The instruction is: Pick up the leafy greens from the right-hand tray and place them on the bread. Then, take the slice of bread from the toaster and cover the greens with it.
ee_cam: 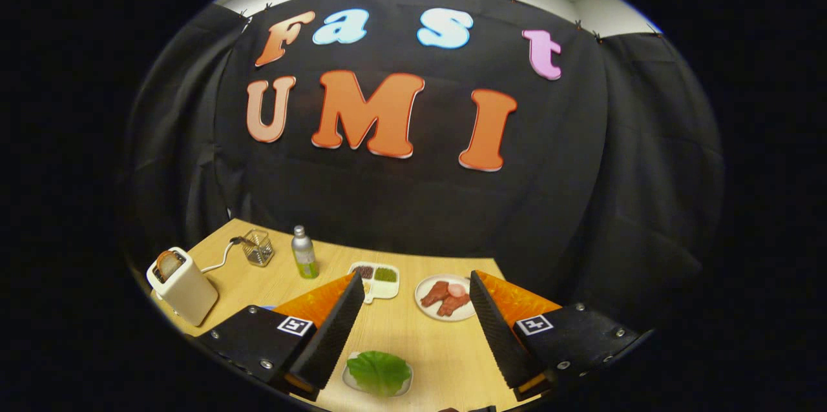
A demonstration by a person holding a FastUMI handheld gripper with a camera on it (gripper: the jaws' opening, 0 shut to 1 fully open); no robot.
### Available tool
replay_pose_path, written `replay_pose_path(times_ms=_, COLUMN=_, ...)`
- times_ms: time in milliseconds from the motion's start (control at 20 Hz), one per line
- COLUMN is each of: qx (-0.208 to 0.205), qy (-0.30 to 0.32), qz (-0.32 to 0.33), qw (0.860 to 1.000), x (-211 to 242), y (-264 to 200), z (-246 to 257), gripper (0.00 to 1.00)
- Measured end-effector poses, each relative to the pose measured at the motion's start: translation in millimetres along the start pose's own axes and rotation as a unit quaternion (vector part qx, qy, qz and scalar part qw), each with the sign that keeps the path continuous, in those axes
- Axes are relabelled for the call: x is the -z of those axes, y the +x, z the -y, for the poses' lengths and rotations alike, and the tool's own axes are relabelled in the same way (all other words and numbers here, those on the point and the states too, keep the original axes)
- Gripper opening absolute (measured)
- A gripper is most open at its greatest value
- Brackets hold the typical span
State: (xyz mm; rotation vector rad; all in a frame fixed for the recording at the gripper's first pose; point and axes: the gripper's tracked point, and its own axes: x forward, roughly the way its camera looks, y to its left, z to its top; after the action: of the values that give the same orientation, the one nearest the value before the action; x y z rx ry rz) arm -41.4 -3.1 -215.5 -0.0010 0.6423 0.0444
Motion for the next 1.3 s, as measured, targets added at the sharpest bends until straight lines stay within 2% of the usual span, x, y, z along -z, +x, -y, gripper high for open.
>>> replay_pose_path(times_ms=150, qx=-0.026, qy=0.006, qz=-0.074, qw=0.997, x=40.8, y=12.4, z=-14.4, gripper=0.98)
replay_pose_path(times_ms=350, qx=-0.048, qy=-0.003, qz=-0.159, qw=0.986, x=93.8, y=23.0, z=-24.4, gripper=0.98)
replay_pose_path(times_ms=500, qx=-0.072, qy=-0.012, qz=-0.225, qw=0.972, x=133.4, y=26.8, z=-34.4, gripper=0.97)
replay_pose_path(times_ms=850, qx=-0.097, qy=-0.007, qz=-0.346, qw=0.933, x=213.3, y=34.4, z=-53.7, gripper=0.95)
replay_pose_path(times_ms=1050, qx=-0.107, qy=-0.003, qz=-0.396, qw=0.912, x=243.9, y=39.1, z=-62.5, gripper=0.95)
replay_pose_path(times_ms=1300, qx=-0.105, qy=0.003, qz=-0.437, qw=0.893, x=273.0, y=49.6, z=-66.6, gripper=0.94)
